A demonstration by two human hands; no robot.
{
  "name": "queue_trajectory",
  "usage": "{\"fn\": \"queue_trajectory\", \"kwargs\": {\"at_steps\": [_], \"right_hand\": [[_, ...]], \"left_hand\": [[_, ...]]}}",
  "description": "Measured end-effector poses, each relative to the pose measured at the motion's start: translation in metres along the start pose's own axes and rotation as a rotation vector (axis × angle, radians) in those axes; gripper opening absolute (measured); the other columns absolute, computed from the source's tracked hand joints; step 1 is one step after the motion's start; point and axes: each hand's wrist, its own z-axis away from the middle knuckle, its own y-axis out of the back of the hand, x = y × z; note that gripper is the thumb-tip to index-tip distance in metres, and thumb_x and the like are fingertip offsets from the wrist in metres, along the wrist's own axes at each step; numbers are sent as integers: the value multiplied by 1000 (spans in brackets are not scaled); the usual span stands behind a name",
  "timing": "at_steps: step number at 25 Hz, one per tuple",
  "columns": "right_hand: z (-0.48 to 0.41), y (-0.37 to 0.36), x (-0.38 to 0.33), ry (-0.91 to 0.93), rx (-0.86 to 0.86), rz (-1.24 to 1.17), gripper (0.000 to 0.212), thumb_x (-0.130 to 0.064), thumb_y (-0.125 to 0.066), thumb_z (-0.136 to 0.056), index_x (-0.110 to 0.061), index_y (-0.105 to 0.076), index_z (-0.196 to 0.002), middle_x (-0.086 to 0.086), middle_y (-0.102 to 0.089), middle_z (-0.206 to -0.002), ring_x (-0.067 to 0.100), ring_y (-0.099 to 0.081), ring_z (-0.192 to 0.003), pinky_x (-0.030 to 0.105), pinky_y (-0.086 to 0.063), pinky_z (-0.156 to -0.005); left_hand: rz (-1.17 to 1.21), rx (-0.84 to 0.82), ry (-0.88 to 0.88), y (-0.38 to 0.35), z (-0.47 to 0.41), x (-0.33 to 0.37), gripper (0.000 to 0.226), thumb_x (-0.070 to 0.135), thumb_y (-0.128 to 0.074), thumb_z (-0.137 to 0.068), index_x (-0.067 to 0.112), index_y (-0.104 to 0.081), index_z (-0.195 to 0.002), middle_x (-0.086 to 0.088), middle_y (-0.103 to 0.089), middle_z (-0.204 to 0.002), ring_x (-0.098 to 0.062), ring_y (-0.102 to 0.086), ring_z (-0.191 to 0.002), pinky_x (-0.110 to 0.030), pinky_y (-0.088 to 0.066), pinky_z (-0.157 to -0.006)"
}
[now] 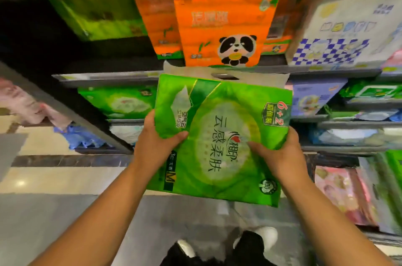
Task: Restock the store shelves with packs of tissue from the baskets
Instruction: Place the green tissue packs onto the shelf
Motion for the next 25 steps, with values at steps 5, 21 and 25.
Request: {"fn": "queue_trajectory", "kwargs": {"at_steps": [5, 21, 25], "right_hand": [[32, -68, -95, 190, -94, -18, 74, -44, -86, -58, -31, -46, -119, -1, -61, -117, 22, -60, -105, 45, -51, -88], [53, -118, -366, 674, -115, -123, 83, -34, -88, -63, -29, -39, -130, -6, -58, -114, 20, -58, -106, 40, -50, -86], [28, -110, -416, 784, -27, -148, 89, -37, -88, -62, -30, -36, -133, -1, -56, -122, 23, -55, -112, 44, -49, -89]], "left_hand": [[66, 163, -1, 118, 3, -22, 88, 36, -83, -70, 30, -31, -141, 9, -56, -118, -16, -54, -110, -35, -44, -95], [134, 478, -328, 351, -36, 69, 89, 33, -84, -69, 27, -30, -140, 11, -58, -116, -13, -57, -105, -31, -44, -91], [125, 449, -405, 376, -74, 106, 98, 37, -84, -64, 27, -25, -141, 7, -56, -125, -16, -57, -114, -41, -45, -101]]}}
